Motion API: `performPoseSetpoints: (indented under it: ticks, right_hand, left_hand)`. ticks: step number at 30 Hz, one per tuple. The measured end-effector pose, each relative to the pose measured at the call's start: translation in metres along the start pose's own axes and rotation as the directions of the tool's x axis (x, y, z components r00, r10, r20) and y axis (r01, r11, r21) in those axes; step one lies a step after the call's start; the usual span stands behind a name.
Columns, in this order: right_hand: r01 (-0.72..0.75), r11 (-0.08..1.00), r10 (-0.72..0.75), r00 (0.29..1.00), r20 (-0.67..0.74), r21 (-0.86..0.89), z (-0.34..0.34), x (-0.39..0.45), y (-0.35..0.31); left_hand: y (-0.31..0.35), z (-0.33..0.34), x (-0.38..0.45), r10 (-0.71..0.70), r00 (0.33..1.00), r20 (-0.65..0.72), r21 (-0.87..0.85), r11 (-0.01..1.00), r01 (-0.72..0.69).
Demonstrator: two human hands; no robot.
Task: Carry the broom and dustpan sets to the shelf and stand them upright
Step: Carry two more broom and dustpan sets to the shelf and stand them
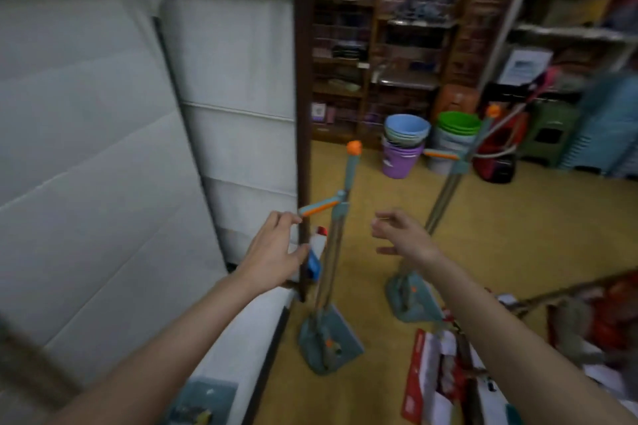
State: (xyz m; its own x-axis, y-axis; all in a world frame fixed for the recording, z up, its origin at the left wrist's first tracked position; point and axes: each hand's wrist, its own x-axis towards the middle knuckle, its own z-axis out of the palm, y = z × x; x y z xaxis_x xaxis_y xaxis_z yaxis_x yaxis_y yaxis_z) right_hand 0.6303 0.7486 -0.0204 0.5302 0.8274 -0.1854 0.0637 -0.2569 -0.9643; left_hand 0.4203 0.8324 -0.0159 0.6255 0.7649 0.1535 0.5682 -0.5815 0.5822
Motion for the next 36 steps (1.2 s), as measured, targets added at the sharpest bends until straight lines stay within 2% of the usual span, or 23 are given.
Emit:
performPoseSetpoints:
  ticks: [4,9,12,16,19,23,27,31,34,36]
  right_hand:
    - [-0.052,0.999,0.053,0.993,-0.105,0.008,-0.083,0.053,0.017]
    - [-0.135,0.991,0.134,0.973,-0.190,0.009,-0.170,0.118,0.031]
    - [-0.135,0.989,0.117,0.966,-0.229,-0.062,-0.216,0.161,0.026]
    - [-0.091,0.992,0.065,0.963,-0.262,-0.087,-0.250,0.224,0.011]
    - [-0.058,0.993,0.029,0.962,-0.270,-0.100,-0.265,0.274,0.003]
    - [-0.091,0.988,0.040,0.932,-0.360,-0.124,-0.282,0.329,-0.002]
    - [-0.065,0.997,0.035,0.868,-0.496,-0.044,-0.299,0.367,-0.008]
    - [-0.047,0.997,0.071,0.911,-0.406,0.069,-0.296,0.376,-0.020]
    - [-0.177,0.984,0.159,0.942,-0.297,-0.034,-0.278,0.362,-0.015]
    - [-0.169,0.974,0.128,0.960,-0.249,-0.150,-0.254,0.349,-0.009]
  left_hand:
    - [0.036,0.053,0.077,-0.009,0.998,0.068,0.019,1.000,0.008]
    - [0.049,0.098,0.156,-0.127,0.991,0.039,0.068,0.990,0.124]
    - [0.056,0.116,0.193,-0.198,0.980,0.027,-0.004,0.980,0.198]
    - [0.061,0.130,0.225,-0.227,0.969,-0.094,-0.138,0.967,0.213]
    - [0.059,0.133,0.249,-0.261,0.950,-0.171,-0.124,0.962,0.243]
    - [0.059,0.143,0.274,-0.250,0.957,-0.146,-0.100,0.966,0.237]
    - [0.070,0.157,0.288,-0.232,0.969,-0.085,-0.070,0.972,0.226]
    - [0.070,0.161,0.286,-0.240,0.970,-0.038,-0.039,0.970,0.239]
    - [0.067,0.158,0.282,-0.224,0.974,-0.011,-0.025,0.974,0.224]
    - [0.059,0.153,0.274,-0.256,0.966,0.030,-0.004,0.967,0.256]
